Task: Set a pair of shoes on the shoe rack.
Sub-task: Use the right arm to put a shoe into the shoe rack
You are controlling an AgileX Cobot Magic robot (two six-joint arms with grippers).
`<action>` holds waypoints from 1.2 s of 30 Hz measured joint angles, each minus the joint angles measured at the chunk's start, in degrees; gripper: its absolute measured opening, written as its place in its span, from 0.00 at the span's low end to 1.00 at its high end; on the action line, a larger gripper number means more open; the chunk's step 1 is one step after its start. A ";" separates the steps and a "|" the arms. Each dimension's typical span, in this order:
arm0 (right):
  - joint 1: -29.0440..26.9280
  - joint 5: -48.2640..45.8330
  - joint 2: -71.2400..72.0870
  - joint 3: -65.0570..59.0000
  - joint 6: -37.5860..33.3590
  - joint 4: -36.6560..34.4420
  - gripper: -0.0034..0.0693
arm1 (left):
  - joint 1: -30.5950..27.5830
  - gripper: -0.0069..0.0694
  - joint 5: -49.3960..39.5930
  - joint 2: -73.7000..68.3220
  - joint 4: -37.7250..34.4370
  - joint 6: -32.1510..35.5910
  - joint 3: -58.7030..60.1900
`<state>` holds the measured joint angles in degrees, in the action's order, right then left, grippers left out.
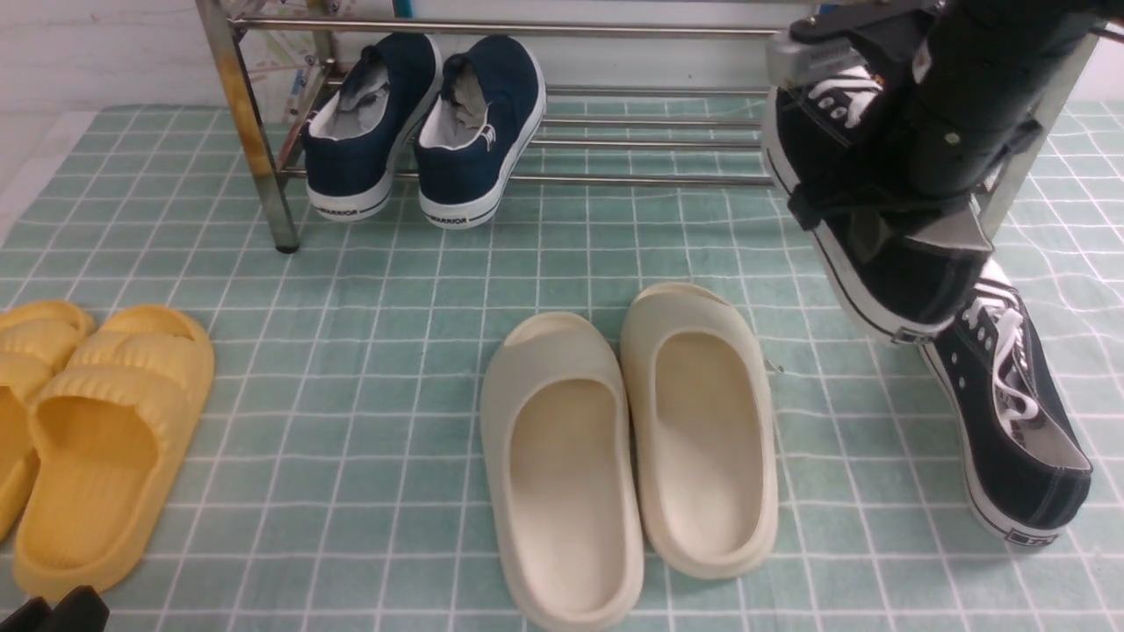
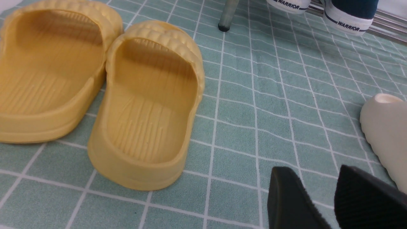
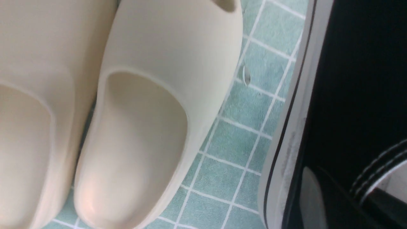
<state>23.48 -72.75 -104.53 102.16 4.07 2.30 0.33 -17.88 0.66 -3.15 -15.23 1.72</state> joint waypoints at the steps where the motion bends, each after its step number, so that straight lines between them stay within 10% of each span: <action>1: 0.03 0.00 -0.31 0.38 0.00 0.01 0.06 | 0.00 0.40 0.00 0.00 -0.16 0.00 0.00; 36: -5.29 14.56 -22.97 22.48 -1.76 3.45 0.07 | 0.00 0.40 0.00 0.00 -1.14 0.00 0.00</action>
<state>18.20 -58.19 -127.50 124.64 2.31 5.76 0.33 -17.88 0.66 -4.30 -15.23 1.72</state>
